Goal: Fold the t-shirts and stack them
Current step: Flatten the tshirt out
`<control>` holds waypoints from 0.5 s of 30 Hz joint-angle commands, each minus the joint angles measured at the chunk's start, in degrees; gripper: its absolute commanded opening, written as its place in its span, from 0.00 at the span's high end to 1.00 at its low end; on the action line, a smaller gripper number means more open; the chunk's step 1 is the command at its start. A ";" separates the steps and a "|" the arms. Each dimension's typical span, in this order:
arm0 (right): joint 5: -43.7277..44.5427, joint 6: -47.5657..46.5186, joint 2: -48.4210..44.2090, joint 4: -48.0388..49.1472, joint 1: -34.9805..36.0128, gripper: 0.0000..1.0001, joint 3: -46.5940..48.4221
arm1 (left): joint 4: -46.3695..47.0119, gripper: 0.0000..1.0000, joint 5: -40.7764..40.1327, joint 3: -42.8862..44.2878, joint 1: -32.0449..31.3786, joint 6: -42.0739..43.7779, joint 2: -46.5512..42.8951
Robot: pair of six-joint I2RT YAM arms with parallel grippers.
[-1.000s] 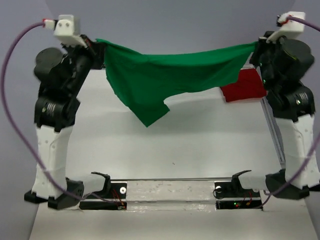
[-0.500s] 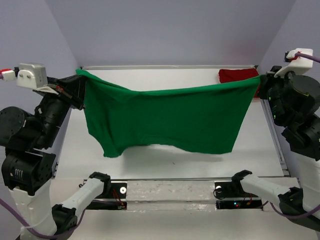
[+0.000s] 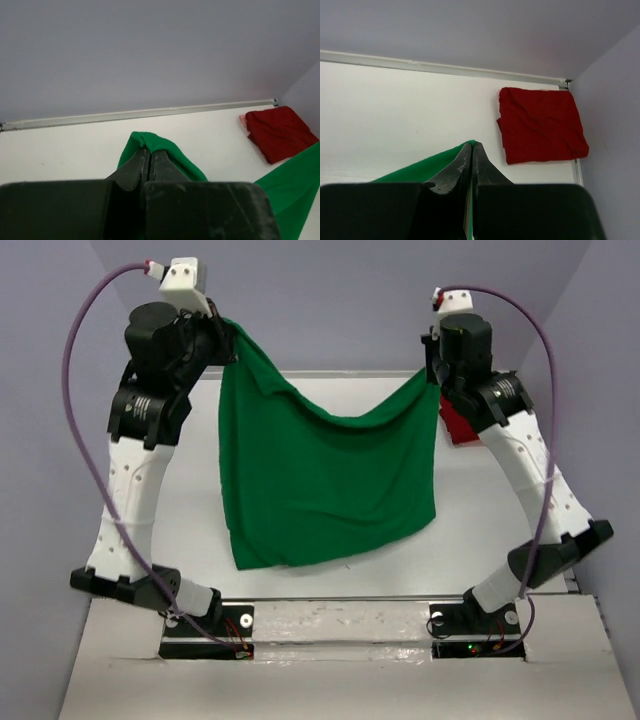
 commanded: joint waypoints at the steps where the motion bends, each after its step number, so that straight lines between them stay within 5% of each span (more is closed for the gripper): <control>1: -0.75 -4.37 6.68 3.15 0.39 1.00 16.44 | 1.40 1.00 -1.79 13.84 -0.09 2.72 7.65; 6: -0.40 -5.61 14.79 -3.63 0.39 1.00 30.53 | -0.30 1.00 0.83 24.76 0.08 2.63 13.38; 15: 0.22 -2.89 -7.26 -1.52 2.15 1.00 12.09 | 1.11 1.00 2.95 9.67 -0.36 0.79 -5.66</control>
